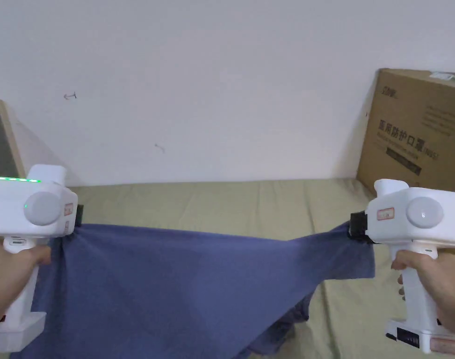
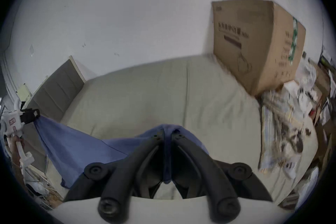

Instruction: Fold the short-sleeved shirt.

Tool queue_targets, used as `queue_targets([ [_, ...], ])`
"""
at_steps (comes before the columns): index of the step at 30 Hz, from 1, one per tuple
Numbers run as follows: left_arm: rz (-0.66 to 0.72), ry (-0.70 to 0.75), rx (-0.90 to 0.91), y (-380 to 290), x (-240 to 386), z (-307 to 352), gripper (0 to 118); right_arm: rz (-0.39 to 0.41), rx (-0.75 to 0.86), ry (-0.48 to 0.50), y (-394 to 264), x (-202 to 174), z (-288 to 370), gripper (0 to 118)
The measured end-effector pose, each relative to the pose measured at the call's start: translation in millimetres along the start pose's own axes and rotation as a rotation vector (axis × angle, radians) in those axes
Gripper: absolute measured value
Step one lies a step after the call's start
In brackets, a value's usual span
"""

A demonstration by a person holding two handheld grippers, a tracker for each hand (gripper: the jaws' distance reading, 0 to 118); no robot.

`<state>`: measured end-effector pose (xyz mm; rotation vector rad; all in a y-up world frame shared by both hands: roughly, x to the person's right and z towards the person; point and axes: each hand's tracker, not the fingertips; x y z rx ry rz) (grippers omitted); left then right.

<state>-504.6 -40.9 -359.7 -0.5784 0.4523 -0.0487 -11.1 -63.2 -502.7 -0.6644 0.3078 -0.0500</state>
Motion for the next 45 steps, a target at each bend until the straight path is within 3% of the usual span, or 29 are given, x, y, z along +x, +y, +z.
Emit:
queue_targets([
  [2,0.004,0.012,0.04,28,-10,9,3,-0.013,0.058,0.0,42,-12,5,7],
  [5,-0.008,0.064,0.083,69,-16,9,3,0.037,0.102,-0.03,108,-35,3,7],
  [13,0.035,0.135,0.223,189,-26,7,3,0.08,0.25,-0.079,253,-81,16,7],
  [22,0.121,0.146,0.425,283,-35,11,3,0.065,0.427,-0.113,342,-86,52,7],
  [24,0.097,0.177,0.457,288,-31,7,3,0.107,0.427,-0.111,345,-86,52,7],
  [26,0.02,0.218,0.441,287,-23,-8,3,0.171,0.408,-0.13,340,-88,43,7],
  [30,0.048,0.192,0.414,256,-10,-48,3,0.134,0.343,-0.116,314,-78,-2,7],
  [34,-0.028,0.168,0.223,200,13,-117,3,0.139,0.16,-0.145,261,-60,-80,7],
  [37,-0.063,0.153,0.091,140,36,-173,3,0.087,0.013,-0.151,207,-45,-148,7],
  [45,-0.116,0.083,-0.235,-9,82,-293,3,0.042,-0.372,-0.197,53,1,-303,7],
])
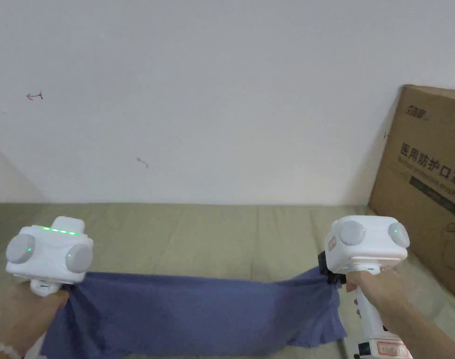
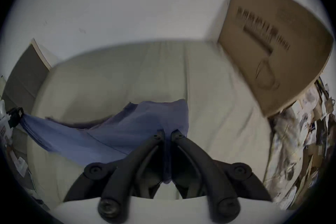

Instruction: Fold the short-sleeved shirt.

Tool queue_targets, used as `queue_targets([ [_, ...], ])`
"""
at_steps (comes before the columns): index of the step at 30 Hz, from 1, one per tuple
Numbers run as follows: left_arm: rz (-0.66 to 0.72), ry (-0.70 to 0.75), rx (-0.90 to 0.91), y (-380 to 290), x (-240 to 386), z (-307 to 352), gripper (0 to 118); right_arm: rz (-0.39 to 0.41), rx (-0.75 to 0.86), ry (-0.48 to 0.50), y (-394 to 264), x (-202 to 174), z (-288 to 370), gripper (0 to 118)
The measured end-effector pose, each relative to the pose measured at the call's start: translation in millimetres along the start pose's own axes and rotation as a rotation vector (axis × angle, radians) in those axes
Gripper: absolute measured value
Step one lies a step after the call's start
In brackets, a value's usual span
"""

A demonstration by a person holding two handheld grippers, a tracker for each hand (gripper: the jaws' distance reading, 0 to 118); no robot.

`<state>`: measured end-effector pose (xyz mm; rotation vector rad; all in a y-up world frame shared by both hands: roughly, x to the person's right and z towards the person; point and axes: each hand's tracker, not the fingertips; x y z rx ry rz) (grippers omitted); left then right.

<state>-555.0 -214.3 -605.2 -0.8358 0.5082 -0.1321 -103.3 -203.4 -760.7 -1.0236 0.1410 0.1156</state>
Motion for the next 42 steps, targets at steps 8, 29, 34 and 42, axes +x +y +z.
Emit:
queue_targets([
  [8,0.038,-0.077,-0.129,-97,10,-18,3,-0.033,-0.079,0.044,-83,25,-34,7],
  [29,-0.042,-0.094,-0.085,-364,-71,237,3,-0.069,-0.049,0.139,-413,51,153,7],
  [34,-0.053,-0.087,-0.104,-408,-78,265,3,-0.101,-0.064,0.157,-468,57,174,7],
  [42,-0.048,-0.07,-0.068,-413,-81,278,3,-0.095,-0.048,0.169,-484,57,186,7],
])
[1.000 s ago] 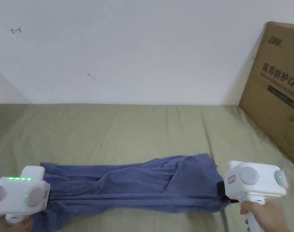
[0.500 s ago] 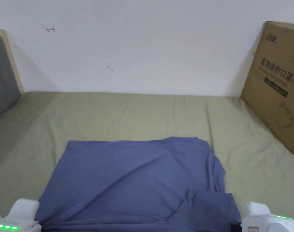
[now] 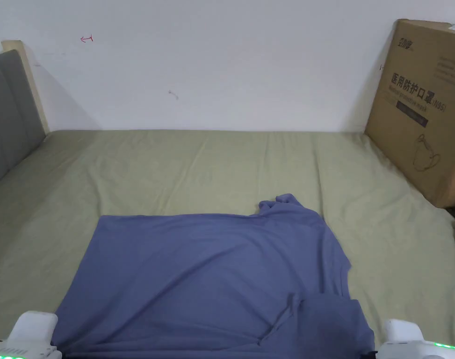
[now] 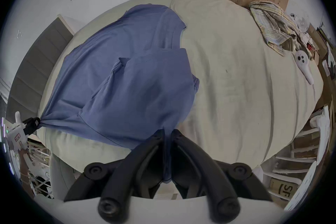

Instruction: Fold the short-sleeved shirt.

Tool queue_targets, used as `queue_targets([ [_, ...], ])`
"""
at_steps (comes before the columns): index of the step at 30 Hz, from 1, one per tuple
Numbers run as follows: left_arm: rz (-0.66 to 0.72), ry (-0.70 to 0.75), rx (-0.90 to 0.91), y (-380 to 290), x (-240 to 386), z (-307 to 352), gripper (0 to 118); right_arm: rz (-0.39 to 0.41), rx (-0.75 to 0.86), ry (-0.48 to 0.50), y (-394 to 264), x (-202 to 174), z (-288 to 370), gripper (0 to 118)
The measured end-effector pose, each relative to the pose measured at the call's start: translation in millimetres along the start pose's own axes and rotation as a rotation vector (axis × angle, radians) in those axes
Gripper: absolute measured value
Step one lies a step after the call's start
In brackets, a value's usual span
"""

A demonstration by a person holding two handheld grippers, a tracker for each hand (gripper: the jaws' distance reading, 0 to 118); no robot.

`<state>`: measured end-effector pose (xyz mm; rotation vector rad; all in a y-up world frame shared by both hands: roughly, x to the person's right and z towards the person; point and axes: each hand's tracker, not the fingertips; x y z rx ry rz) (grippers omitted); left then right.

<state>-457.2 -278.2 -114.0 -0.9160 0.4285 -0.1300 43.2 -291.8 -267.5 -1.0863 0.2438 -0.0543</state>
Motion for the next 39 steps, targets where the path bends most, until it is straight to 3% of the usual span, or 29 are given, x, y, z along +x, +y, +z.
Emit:
queue_targets([
  [2,-0.002,-0.004,0.003,1,0,-1,11,0.022,0.019,-0.004,3,0,0,14],
  [3,-0.002,-0.008,-0.004,2,3,1,23,0.029,0.023,-0.004,4,-1,1,30],
  [5,0.021,-0.026,-0.015,3,3,3,66,0.045,0.03,-0.021,6,-3,3,73],
  [7,0.076,-0.075,-0.009,5,5,8,80,0.074,0.053,-0.043,9,-3,9,72],
  [13,0.17,-0.14,0.03,20,11,26,80,0.046,0.114,0.001,32,0,27,71],
  [15,0.164,-0.156,0.044,26,15,33,80,0.064,0.139,0.001,37,-3,32,65],
  [16,0.165,-0.161,0.053,29,18,37,78,0.073,0.151,-0.009,38,-5,34,54],
  [17,0.166,-0.169,0.062,30,19,41,65,0.079,0.157,-0.013,40,-6,34,30],
  [18,0.173,-0.192,0.083,32,20,45,40,0.081,0.168,-0.013,42,-7,35,12],
  [19,0.183,-0.212,0.091,33,21,48,8,0.078,0.172,-0.007,42,-7,35,5],
  [20,0.188,-0.213,0.079,34,21,49,0,0.067,0.173,0.009,43,-7,35,1],
  [28,0.188,-0.221,0.056,51,22,33,0,0.08,0.157,0.012,66,-21,14,0],
  [39,0.214,-0.226,-0.019,144,6,-72,0,0.131,0.108,0.031,163,-57,-55,1],
])
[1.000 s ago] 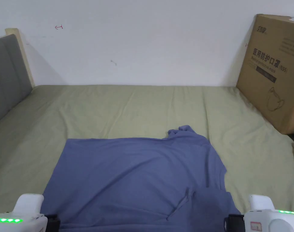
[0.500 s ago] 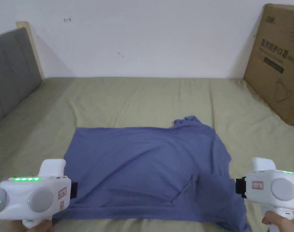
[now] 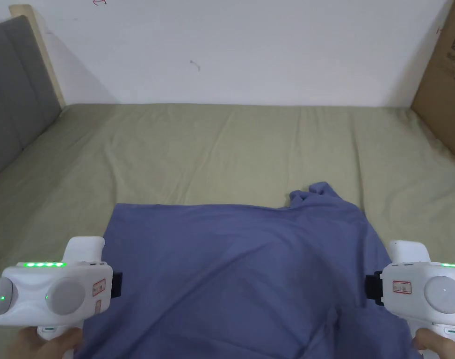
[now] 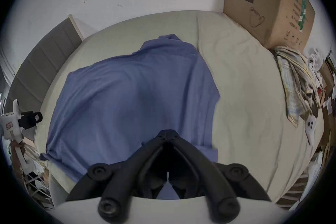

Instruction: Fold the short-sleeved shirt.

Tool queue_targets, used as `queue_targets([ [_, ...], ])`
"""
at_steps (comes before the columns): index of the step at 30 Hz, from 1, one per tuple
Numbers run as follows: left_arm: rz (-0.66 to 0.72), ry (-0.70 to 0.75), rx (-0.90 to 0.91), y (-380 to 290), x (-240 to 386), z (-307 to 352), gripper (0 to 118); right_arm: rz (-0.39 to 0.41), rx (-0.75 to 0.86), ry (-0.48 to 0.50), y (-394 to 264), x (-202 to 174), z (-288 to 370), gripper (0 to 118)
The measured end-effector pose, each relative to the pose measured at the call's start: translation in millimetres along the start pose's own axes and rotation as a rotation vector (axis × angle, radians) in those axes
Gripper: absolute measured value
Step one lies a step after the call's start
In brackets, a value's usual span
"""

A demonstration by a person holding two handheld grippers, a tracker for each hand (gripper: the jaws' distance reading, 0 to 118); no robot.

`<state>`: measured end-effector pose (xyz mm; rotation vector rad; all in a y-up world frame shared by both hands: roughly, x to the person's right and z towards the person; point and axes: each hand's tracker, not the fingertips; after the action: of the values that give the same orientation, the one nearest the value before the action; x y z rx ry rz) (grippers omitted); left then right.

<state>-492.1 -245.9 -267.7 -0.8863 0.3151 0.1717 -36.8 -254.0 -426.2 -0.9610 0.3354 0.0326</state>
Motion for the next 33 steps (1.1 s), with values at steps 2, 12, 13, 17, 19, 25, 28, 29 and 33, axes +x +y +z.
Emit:
queue_targets([
  [2,0.009,-0.011,-0.031,23,-6,-23,0,0.002,-0.001,-0.003,16,-2,-14,0],
  [12,0.052,0.037,-0.095,137,-41,-146,110,-0.032,-0.003,-0.006,53,5,-58,1],
  [13,0.053,0.045,-0.093,144,-42,-156,110,-0.026,-0.005,-0.012,53,6,-60,1],
  [17,0.055,0.075,-0.109,163,-49,-201,109,-0.011,-0.015,-0.022,51,10,-68,1],
  [19,0.061,0.075,-0.139,164,-50,-221,102,-0.015,-0.02,-0.025,49,12,-71,1],
  [25,0.078,0.06,-0.148,157,-51,-235,86,-0.005,-0.039,-0.028,42,15,-76,1],
  [28,0.065,0.065,-0.123,159,-48,-228,58,-0.019,-0.042,-0.023,39,17,-78,1],
  [29,0.053,0.063,-0.119,161,-46,-226,40,-0.024,-0.047,-0.02,38,18,-79,0],
  [33,0.012,0.031,-0.09,165,-36,-218,1,-0.032,-0.055,-0.015,43,22,-79,1],
])
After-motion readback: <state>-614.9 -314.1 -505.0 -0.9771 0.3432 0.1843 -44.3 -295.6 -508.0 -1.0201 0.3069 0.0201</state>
